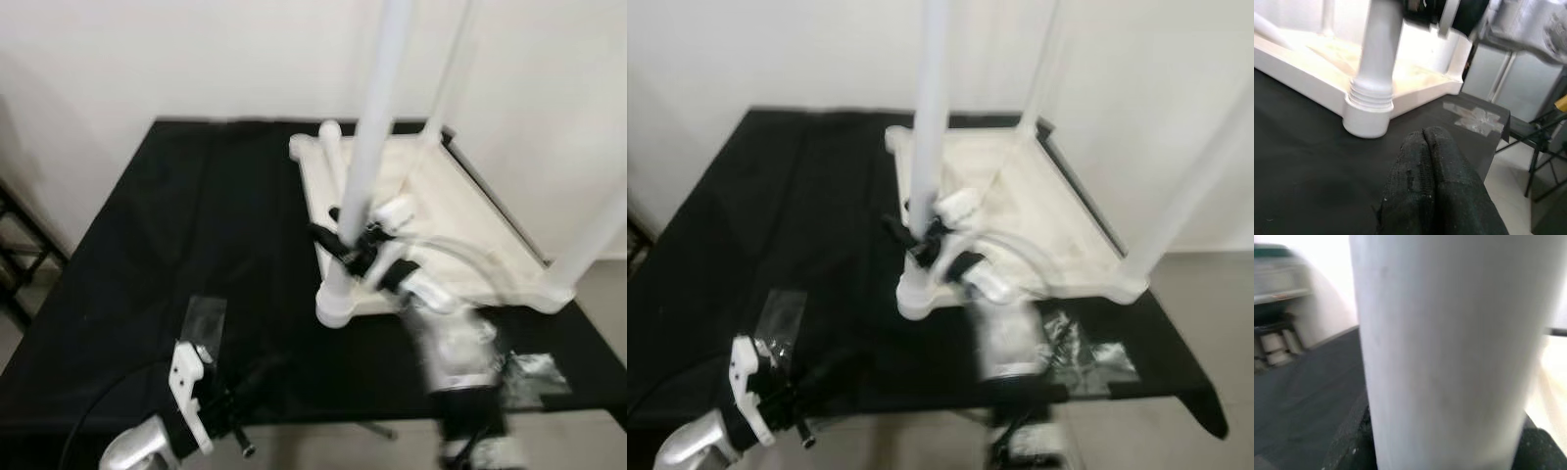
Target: Building children table
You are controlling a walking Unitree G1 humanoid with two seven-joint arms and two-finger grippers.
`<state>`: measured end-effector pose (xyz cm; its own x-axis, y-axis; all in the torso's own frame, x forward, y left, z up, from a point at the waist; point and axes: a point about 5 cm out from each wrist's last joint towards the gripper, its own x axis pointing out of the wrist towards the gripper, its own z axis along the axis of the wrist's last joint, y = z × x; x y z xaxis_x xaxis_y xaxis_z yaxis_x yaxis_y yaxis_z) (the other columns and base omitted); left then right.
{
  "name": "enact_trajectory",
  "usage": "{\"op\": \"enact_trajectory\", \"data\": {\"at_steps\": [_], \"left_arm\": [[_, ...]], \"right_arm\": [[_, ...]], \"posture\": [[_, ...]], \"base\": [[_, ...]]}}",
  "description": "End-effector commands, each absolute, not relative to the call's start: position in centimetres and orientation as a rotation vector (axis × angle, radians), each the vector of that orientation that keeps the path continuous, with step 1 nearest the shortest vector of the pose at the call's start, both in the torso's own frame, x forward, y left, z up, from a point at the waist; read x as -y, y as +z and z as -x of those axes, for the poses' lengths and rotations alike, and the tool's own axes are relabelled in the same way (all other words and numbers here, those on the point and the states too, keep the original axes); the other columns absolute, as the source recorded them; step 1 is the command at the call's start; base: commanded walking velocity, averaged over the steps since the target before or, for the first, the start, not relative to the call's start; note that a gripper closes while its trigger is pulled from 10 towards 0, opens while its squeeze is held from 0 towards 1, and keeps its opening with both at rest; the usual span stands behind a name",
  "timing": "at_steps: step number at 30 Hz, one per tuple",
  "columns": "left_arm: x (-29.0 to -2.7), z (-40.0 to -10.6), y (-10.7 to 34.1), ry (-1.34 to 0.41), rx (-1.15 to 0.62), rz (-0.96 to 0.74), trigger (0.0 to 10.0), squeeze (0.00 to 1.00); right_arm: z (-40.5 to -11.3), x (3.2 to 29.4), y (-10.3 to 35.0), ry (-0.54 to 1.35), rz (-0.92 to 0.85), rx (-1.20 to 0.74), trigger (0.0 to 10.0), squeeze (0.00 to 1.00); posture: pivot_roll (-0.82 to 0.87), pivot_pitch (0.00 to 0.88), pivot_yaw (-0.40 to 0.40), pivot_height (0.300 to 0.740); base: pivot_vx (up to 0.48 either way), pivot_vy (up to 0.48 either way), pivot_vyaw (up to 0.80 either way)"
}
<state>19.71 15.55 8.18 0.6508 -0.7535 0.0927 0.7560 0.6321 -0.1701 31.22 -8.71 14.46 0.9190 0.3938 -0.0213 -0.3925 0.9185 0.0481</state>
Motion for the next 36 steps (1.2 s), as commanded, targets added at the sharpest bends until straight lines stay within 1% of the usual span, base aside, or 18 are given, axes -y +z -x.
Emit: {"op": "enact_trajectory", "data": {"at_steps": [1, 8, 10, 12, 13, 15, 17, 18, 19, 20, 21, 23, 24, 30, 31, 33, 34, 36], "left_arm": [[-15.6, -19.7, 8.0, -0.874, -0.003, 0.196, 10.0, 0.0], [-15.5, -19.7, 7.9, -0.876, -0.003, 0.198, 10.0, 0.0], [-15.4, -19.9, 7.9, -0.868, 0.002, 0.197, 10.0, 0.0], [-15.4, -20.0, 7.9, -0.868, 0.002, 0.197, 10.0, 0.0], [-15.4, -20.0, 7.9, -0.869, 0.002, 0.198, 10.0, 0.0], [-15.4, -20.1, 8.0, -0.872, 0.001, 0.198, 10.0, 0.0], [-15.3, -20.2, 8.0, -0.874, 0.001, 0.198, 10.0, 0.0], [-15.3, -20.2, 8.0, -0.873, 0.002, 0.197, 10.0, 0.0], [-15.3, -20.3, 8.0, -0.872, 0.002, 0.196, 10.0, 0.0], [-15.3, -20.3, 8.0, -0.872, 0.003, 0.195, 10.0, 0.0], [-15.3, -20.4, 8.0, -0.872, 0.003, 0.194, 10.0, 0.0], [-15.3, -20.4, 8.0, -0.872, 0.003, 0.194, 10.0, 0.0], [-15.3, -20.5, 8.0, -0.871, 0.003, 0.192, 10.0, 0.0], [-15.4, -20.5, 8.0, -0.871, 0.002, 0.193, 10.0, 0.0], [-15.4, -20.5, 8.0, -0.871, 0.001, 0.193, 10.0, 0.0], [-15.4, -20.5, 8.0, -0.871, 0.001, 0.194, 10.0, 0.0], [-15.4, -20.5, 7.9, -0.871, 0.001, 0.195, 10.0, 0.0], [-15.4, -20.5, 7.9, -0.87, 0.0, 0.195, 10.0, 0.0]], "right_arm": [[-28.3, 8.4, 7.4, 0.475, -0.018, -0.322, 0.0, 0.0], [-30.1, 8.3, 9.3, 0.51, 0.008, -0.242, 0.0, 0.0], [-31.3, 8.1, 10.8, 0.582, 0.001, -0.203, 10.0, 0.0], [-31.6, 8.0, 11.4, 0.622, -0.016, -0.185, 10.0, 0.0], [-31.6, 7.8, 12.2, 0.65, -0.039, -0.168, 10.0, 1.0], [-32.1, 7.8, 14.5, 0.765, -0.046, -0.093, 10.0, 1.0], [-32.1, 7.9, 15.1, 0.804, -0.034, -0.064, 10.0, 1.0], [-32.4, 8.3, 16.0, 0.902, -0.015, -0.027, 10.0, 0.55], [-32.5, 8.7, 16.6, 0.976, 0.001, -0.001, 10.0, 0.55], [-32.6, 9.1, 17.3, 1.084, 0.019, 0.015, 10.0, 0.0], [-32.7, 9.4, 17.7, 1.152, 0.031, 0.023, 10.0, 0.0], [-32.7, 9.6, 17.8, 1.182, 0.034, 0.022, 10.0, 0.0], [-33.3, 10.1, 18.1, 1.297, 0.089, -0.009, 10.0, 0.0], [-34.7, 10.4, 19.0, 1.353, 0.08, -0.04, 10.0, 0.0], [-35.0, 10.4, 18.9, 1.362, 0.092, -0.06, 4.1, 0.0], [-35.3, 10.4, 18.8, 1.364, 0.102, -0.08, 4.1, 0.0], [-35.5, 10.5, 18.8, 1.379, 0.096, -0.095, 0.0, 0.0], [-35.6, 10.6, 18.9, 1.391, 0.09, -0.104, 0.0, 0.0]], "posture": [[0.0, 0.041, -0.048, 0.74], [0.01, 0.029, -0.056, 0.74], [0.01, 0.026, -0.048, 0.74], [0.01, 0.026, -0.048, 0.74], [0.01, 0.025, -0.048, 0.74], [0.02, 0.024, -0.045, 0.74], [0.02, 0.024, -0.045, 0.74], [0.02, 0.021, -0.045, 0.74], [0.02, 0.021, -0.045, 0.74], [0.02, 0.018, -0.046, 0.74], [0.02, 0.018, -0.046, 0.74], [0.02, 0.018, -0.046, 0.74], [0.03, 0.014, -0.043, 0.74], [0.03, 0.014, -0.043, 0.74], [0.04, 0.012, -0.043, 0.74], [0.04, 0.012, -0.043, 0.74], [0.04, 0.012, -0.044, 0.74], [0.04, 0.012, -0.044, 0.74]], "base": [[0.0, 0.0, 0.0], [0.0, 0.0, 0.0], [0.0, 0.0, 0.0], [0.0, 0.0, 0.0], [0.0, 0.0, 0.0], [0.0, 0.0, 0.0], [0.0, 0.0, 0.0], [0.0, 0.0, 0.0], [0.0, 0.0, 0.0], [0.0, 0.0, 0.0], [0.0, 0.0, 0.0], [0.0, 0.0, 0.0], [0.0, 0.0, 0.0], [0.0, 0.0, 0.0], [0.0, 0.0, 0.0], [0.0, 0.0, 0.0], [0.0, 0.0, 0.0], [0.0, 0.0, 0.0]]}}
